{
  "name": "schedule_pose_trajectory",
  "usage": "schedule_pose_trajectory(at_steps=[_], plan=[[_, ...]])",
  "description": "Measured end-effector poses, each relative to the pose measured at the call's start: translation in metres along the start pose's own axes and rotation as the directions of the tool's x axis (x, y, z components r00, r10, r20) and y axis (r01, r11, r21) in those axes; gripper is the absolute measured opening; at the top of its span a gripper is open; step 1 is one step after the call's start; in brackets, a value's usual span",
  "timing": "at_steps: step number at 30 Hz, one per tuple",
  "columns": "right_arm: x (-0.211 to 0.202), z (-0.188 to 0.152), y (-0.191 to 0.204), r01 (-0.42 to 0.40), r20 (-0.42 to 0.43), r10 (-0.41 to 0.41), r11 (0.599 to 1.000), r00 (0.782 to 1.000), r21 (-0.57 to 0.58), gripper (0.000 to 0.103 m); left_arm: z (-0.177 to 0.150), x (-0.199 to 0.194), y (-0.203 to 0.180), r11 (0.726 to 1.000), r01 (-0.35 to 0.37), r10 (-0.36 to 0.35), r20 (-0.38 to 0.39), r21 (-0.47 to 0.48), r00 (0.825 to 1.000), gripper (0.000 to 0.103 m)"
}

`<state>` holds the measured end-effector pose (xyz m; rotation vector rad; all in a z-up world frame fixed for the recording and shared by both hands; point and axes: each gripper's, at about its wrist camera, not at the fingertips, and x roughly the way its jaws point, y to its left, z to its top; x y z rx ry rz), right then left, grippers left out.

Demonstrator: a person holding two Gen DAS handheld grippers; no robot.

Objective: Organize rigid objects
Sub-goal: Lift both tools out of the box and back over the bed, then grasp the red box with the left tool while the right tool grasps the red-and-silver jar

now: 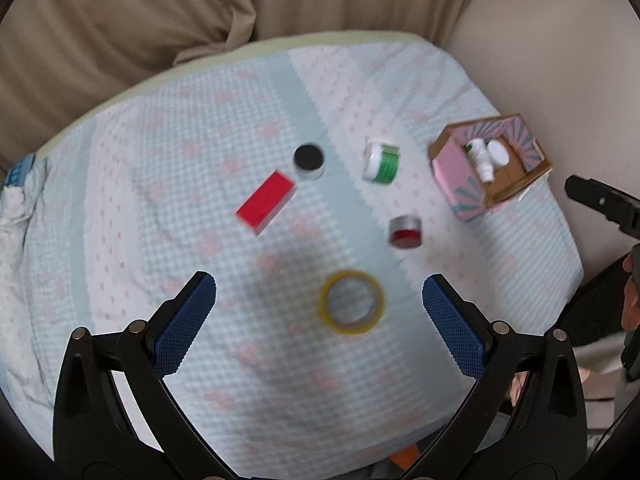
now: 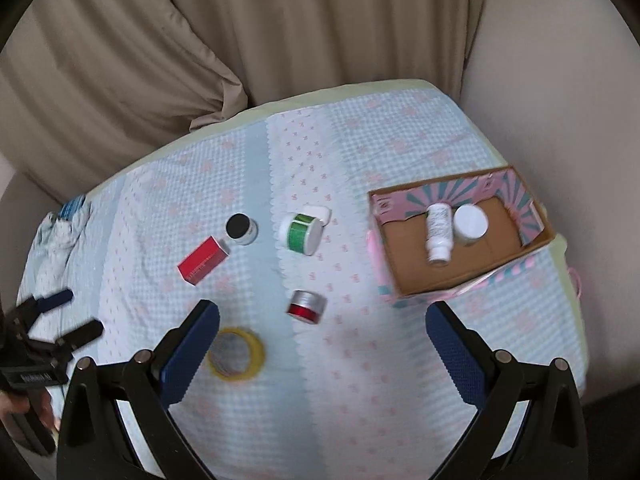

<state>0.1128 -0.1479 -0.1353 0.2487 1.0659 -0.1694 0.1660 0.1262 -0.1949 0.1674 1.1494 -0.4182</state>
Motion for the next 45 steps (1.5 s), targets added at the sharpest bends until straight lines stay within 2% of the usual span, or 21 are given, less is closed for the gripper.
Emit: schedule_pose_trajectory(at_steps=[5,9,14,18,25,28,30,32,35,38,40,41,43,45], plan=[[0.029,-0.016,0.023,0.011,-0.027,-0.009,0.997,1.0,0.073,0.103,-0.002,0.035,0.03,1.0,0.01,-0.011,-0.046,-0.01,0.999,0.103],[0.061,-0.027,0.034,0.026,-0.074,-0.018,0.994,0.997,0.103,0.103,0.009,0.066,0.048,1.0,0.003,-0.003,-0.072,-0.004,0.997,0.103],[0.108,-0.036,0.039,0.048,-0.143,-0.029,0.99,0.989,0.135,0.103,0.037,0.109,0.069,1.0,0.003,-0.002,-0.108,0.012,0.994,0.103],[0.146,-0.041,0.037,0.07,-0.203,-0.032,0.981,0.979,0.181,0.103,0.064,0.148,0.076,0.998,0.007,0.004,-0.158,0.068,0.987,0.103],[0.213,-0.041,0.028,0.123,-0.309,-0.05,0.968,0.95,0.22,0.103,0.099,0.228,0.077,0.986,-0.003,0.048,-0.266,0.167,0.963,0.103],[0.236,-0.042,0.022,0.131,-0.35,-0.041,0.963,0.936,0.237,0.103,0.105,0.261,0.074,0.974,-0.007,0.08,-0.31,0.229,0.947,0.103],[0.249,-0.043,0.018,0.135,-0.372,-0.035,0.96,0.927,0.246,0.103,0.105,0.282,0.07,0.968,0.019,0.074,-0.36,0.249,0.93,0.103],[0.262,-0.044,0.015,0.147,-0.398,-0.038,0.957,0.917,0.248,0.103,0.103,0.295,0.065,0.962,0.029,0.081,-0.383,0.272,0.92,0.101],[0.281,-0.043,0.01,0.159,-0.435,-0.034,0.953,0.9,0.256,0.099,0.101,0.312,0.059,0.949,0.037,0.099,-0.408,0.312,0.908,0.095],[0.297,-0.042,0.008,0.166,-0.464,-0.025,0.95,0.885,0.265,0.089,0.101,0.323,0.056,0.941,0.047,0.11,-0.434,0.335,0.894,0.082],[0.304,-0.042,0.007,0.17,-0.482,-0.017,0.947,0.876,0.274,0.077,0.101,0.328,0.054,0.936,0.052,0.115,-0.444,0.348,0.888,0.068],[0.307,-0.041,0.007,0.173,-0.489,-0.017,0.945,0.872,0.276,0.075,0.101,0.33,0.052,0.933,0.056,0.117,-0.448,0.355,0.886,0.065],[0.31,-0.04,0.007,0.178,-0.496,-0.015,0.943,0.868,0.282,0.061,0.102,0.334,0.05,0.93,0.064,0.118,-0.457,0.363,0.882,0.045],[0.313,-0.038,0.008,0.18,-0.498,-0.016,0.942,0.867,0.284,0.05,0.103,0.336,0.046,0.929,0.07,0.116,-0.466,0.363,0.877,0.043]])
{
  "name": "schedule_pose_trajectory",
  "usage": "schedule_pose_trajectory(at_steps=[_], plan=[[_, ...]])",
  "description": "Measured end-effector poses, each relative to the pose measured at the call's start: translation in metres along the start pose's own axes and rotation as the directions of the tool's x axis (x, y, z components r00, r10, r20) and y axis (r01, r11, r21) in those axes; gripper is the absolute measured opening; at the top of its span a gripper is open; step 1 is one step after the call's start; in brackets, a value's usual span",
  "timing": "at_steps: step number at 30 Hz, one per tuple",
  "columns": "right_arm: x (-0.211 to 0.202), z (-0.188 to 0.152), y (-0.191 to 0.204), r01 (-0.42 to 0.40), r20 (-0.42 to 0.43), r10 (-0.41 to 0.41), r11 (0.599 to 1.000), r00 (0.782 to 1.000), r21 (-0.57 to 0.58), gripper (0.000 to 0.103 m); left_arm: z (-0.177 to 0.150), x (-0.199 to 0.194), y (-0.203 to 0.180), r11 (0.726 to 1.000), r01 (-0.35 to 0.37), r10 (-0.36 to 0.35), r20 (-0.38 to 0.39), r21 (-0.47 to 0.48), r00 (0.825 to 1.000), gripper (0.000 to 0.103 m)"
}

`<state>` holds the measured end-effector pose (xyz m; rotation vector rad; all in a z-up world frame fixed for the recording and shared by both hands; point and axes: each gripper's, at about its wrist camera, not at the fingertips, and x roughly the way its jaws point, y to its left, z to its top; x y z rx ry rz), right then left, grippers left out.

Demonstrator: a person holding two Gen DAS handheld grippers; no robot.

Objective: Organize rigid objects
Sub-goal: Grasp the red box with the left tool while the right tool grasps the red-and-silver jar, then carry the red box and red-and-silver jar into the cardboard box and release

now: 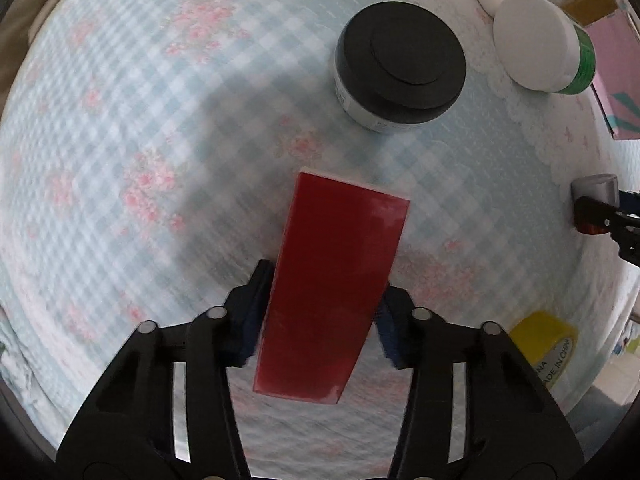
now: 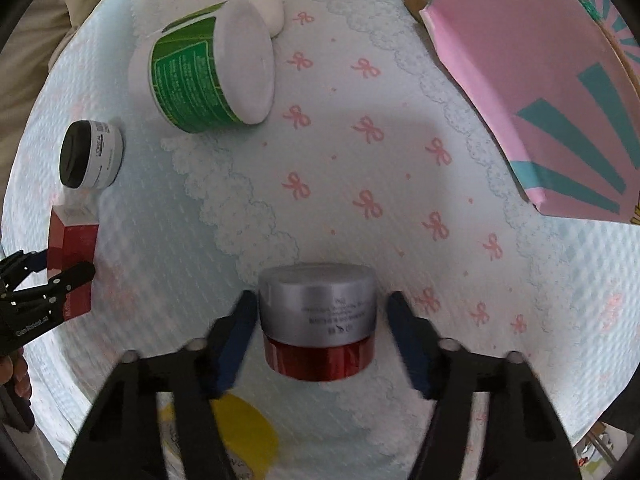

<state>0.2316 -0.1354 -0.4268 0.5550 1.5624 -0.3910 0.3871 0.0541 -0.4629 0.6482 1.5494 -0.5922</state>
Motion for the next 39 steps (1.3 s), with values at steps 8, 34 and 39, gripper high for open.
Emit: schedule_pose_trajectory(at_steps=[8,34,39], plan=[[-0.001,0.004,0.006,0.022,0.002,-0.022,1.0,1.0,-0.009,0.05,0.001,-0.002,-0.011,1.0,-0.014,0.013,0.02,0.012,1.0,0.042],[-0.123,-0.039,-0.005,-0.109,0.169,0.123,0.99,0.978,-0.094,0.05,-0.088,-0.181,-0.04,0.983,0.096,-0.042,0.32,-0.154,0.947,0.042],[-0.171,-0.06,-0.011,-0.151,0.226,0.171,0.983,0.959,-0.105,0.05,-0.109,-0.227,-0.065,0.97,0.165,-0.084,0.392,-0.179,0.916,0.042]])
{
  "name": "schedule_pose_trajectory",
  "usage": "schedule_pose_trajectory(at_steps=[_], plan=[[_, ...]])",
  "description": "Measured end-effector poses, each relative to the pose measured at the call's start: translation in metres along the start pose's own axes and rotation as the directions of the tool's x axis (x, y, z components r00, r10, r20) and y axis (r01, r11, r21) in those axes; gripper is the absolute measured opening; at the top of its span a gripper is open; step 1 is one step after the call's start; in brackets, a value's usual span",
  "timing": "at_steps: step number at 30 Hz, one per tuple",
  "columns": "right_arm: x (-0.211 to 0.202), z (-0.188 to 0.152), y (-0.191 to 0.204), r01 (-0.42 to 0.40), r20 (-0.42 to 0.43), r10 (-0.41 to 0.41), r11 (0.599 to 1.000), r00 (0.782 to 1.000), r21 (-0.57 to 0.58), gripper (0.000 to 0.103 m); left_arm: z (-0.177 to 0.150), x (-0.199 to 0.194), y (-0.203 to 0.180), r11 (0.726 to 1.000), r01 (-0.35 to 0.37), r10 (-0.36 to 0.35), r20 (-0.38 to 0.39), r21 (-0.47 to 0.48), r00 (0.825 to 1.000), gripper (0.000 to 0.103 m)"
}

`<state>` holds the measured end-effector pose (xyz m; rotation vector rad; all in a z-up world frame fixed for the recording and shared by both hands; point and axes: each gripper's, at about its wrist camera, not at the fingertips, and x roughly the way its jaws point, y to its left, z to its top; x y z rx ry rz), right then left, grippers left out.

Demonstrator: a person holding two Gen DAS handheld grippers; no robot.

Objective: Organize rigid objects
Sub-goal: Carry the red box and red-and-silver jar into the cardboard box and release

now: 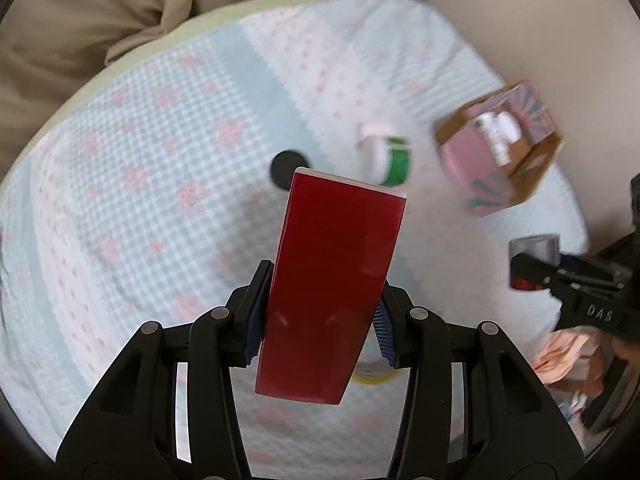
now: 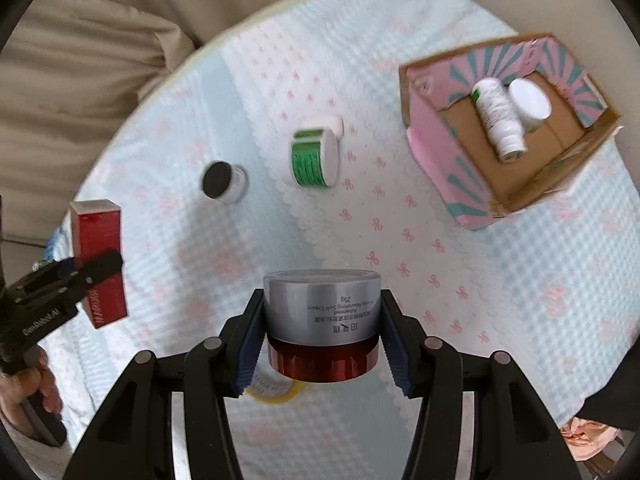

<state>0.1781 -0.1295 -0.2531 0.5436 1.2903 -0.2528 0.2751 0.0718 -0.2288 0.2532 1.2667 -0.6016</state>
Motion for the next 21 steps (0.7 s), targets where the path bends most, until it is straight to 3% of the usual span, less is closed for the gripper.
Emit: schedule_pose_trajectory(at_steps=[4,11,21], plan=[[-0.043,-0.013,-0.006,-0.097,0.043,0.095,0.995,0.995,0.033,0.05,-0.003,-0.036,-0.019,0.999,0.05,-0.048,0.082,-0.022,0.995,0.042],[-0.106,-0.013,-0.019,-0.086,0.11,0.088,0.996,0.99,-0.02,0.05,-0.001,-0.072,-0.068,0.996,0.088,-0.084,0.172,-0.019,0.982,0.042],[-0.151,0.023,-0.088,-0.124,0.176,0.13,0.991,0.976,-0.041,0.05,0.018,-0.057,-0.156,0.995,0.09,-0.078,0.21,-0.048,0.975,0.042]])
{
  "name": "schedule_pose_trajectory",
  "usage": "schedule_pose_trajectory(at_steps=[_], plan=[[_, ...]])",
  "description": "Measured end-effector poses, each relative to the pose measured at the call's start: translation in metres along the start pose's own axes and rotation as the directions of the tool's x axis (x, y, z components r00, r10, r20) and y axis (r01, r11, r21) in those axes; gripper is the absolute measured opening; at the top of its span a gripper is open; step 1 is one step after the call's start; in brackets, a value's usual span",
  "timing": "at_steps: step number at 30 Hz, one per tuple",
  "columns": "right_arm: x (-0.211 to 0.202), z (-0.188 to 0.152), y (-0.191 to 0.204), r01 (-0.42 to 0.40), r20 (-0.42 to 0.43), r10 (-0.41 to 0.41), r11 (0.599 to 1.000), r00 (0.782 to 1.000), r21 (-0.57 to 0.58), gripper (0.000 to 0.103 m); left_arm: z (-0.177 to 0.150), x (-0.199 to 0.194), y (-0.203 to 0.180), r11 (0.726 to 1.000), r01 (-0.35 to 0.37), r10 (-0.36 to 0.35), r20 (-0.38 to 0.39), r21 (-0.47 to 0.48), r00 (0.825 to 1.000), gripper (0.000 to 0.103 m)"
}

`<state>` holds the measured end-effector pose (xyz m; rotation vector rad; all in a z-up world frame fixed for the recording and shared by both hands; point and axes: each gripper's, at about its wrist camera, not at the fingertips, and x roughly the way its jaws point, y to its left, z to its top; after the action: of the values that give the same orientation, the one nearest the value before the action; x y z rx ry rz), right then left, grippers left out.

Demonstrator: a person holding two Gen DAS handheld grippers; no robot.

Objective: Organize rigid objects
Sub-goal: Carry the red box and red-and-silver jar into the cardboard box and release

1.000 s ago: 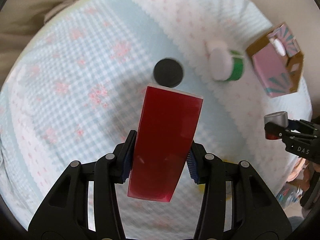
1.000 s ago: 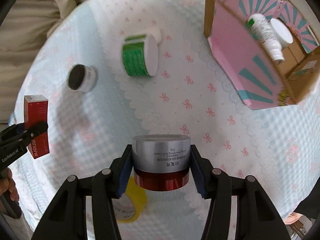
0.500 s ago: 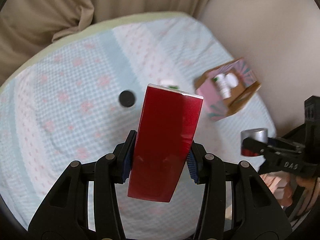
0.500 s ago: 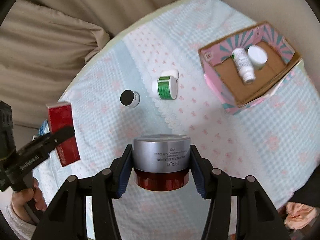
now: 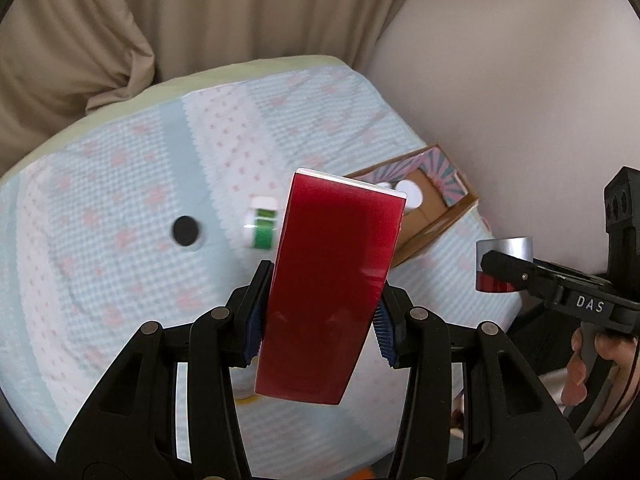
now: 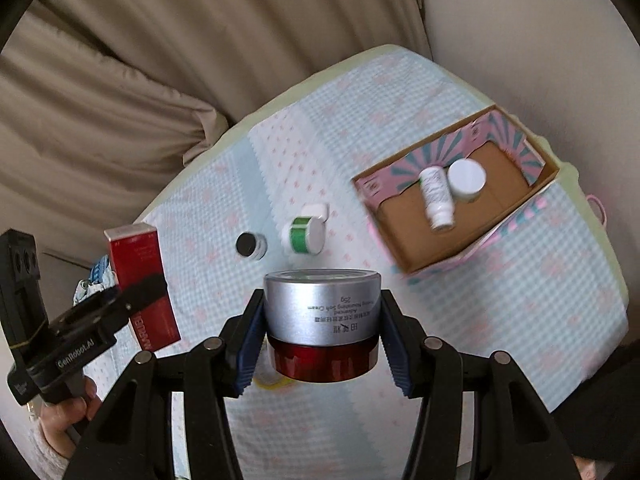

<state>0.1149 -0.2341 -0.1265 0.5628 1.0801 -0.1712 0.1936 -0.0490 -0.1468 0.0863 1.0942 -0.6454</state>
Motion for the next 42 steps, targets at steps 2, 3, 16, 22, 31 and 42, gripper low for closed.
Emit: schedule_pose_trajectory(at_steps=[2,3,16,22,31,42], plan=[[-0.003,0.018,-0.025,-0.009,-0.003,0.009,1.0,1.0,-0.016,0.05,0.003,0.013,-0.022,1.0,-0.014,0.014,0.003,-0.017,1.0,0.042],[-0.005,0.027,-0.038,-0.011,-0.007,0.011,1.0,1.0,-0.026,0.05,0.005,0.02,-0.032,0.999,-0.019,0.019,0.003,-0.03,1.0,0.042],[0.018,0.114,-0.177,0.023,-0.081,-0.033,0.993,0.996,-0.116,0.05,0.038,0.144,-0.144,0.987,-0.015,0.002,-0.077,-0.162,0.997,0.042],[0.045,0.14,-0.22,0.038,-0.121,-0.048,0.995,0.991,-0.088,0.05,0.054,0.194,-0.152,0.977,-0.042,0.015,-0.131,-0.209,0.991,0.042],[0.111,0.161,-0.26,0.09,-0.205,-0.108,0.991,0.973,-0.094,0.05,0.064,0.274,-0.124,0.949,-0.103,0.031,-0.235,-0.297,0.971,0.042],[0.174,0.153,-0.262,0.13,-0.286,-0.197,0.963,0.938,-0.238,0.05,0.063,0.344,-0.104,0.94,-0.176,0.065,-0.356,-0.291,0.932,0.042]])
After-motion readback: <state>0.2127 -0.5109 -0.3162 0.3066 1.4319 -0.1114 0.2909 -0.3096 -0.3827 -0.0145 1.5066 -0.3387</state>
